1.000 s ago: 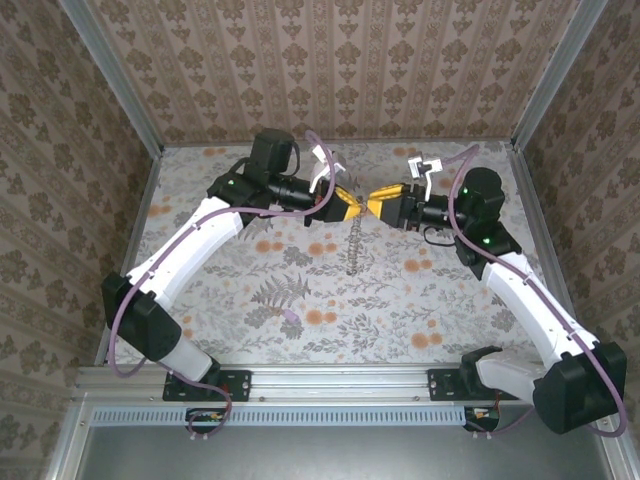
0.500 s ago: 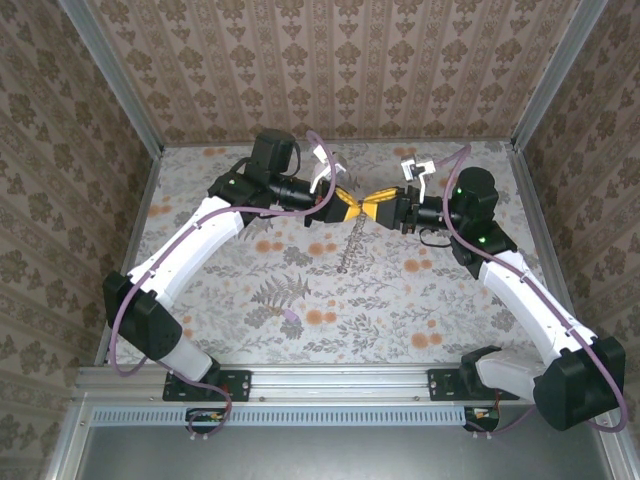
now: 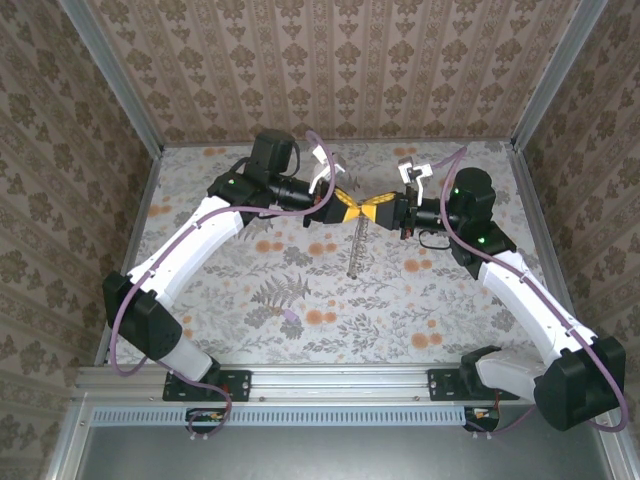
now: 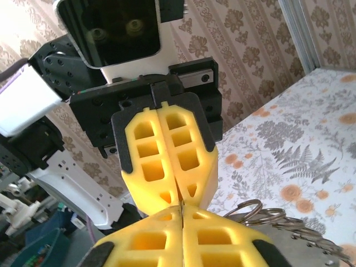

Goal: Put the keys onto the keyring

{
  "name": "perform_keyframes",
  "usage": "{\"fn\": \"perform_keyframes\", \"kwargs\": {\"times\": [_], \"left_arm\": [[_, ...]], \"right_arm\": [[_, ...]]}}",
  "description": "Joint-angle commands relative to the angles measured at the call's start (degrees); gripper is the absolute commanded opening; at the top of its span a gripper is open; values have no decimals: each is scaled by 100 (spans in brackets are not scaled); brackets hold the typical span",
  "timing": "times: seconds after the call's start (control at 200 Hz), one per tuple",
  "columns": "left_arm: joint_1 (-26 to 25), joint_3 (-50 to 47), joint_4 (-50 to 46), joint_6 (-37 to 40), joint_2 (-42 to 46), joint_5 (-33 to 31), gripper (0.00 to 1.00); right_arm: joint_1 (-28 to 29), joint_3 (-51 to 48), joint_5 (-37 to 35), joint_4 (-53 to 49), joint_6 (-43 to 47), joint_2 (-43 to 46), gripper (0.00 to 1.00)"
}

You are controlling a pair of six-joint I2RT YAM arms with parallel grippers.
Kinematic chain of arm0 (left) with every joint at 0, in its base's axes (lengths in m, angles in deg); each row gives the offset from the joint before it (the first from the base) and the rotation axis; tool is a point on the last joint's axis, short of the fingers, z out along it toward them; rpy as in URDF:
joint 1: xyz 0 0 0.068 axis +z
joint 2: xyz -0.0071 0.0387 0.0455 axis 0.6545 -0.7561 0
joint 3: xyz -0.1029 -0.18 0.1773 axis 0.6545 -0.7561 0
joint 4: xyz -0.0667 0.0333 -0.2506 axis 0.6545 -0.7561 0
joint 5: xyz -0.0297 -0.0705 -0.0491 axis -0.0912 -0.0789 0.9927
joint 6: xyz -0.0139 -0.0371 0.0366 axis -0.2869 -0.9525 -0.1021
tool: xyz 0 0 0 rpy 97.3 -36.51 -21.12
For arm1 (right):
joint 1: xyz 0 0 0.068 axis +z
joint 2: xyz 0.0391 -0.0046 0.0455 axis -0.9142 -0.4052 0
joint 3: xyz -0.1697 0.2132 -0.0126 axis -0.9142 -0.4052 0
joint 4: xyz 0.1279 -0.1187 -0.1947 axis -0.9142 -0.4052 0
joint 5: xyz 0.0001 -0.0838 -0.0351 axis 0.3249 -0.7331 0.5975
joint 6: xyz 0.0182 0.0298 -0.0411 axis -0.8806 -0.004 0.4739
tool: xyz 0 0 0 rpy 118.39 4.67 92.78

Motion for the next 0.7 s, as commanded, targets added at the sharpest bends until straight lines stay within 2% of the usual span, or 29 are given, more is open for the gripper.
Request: {"fn": "perform_keyframes", "kwargs": {"times": [0.0, 0.06, 0.145, 0.23, 0.275, 0.375, 0.495, 0.695], "left_arm": [[22, 260, 129, 114, -1, 96, 0], [29, 248, 203, 6, 27, -111, 2], [69, 100, 530, -282, 150, -572, 24], [173, -215, 1035, -704, 378, -1116, 41], [245, -403, 1323, -935, 523, -1369, 46], [393, -811, 1955, -1459, 837, -1813, 53], [452, -1207, 2629, -1963, 1124, -2041, 58], [452, -1502, 3344, -2560, 1274, -2195, 59]], "right_arm": [[68, 199, 117, -41, 39, -51, 0], [69, 190, -52, -21, 37, -45, 0], [73, 146, -445, 123, 5, 1, 0], [65, 85, -729, 483, -143, 10, 0], [57, 52, -855, 711, -246, 7, 0], [65, -48, -1134, 1275, -503, 1, 0], [73, -236, -1439, 2151, -894, -10, 0], [132, -492, -2008, 3364, -1403, -64, 0]]}}
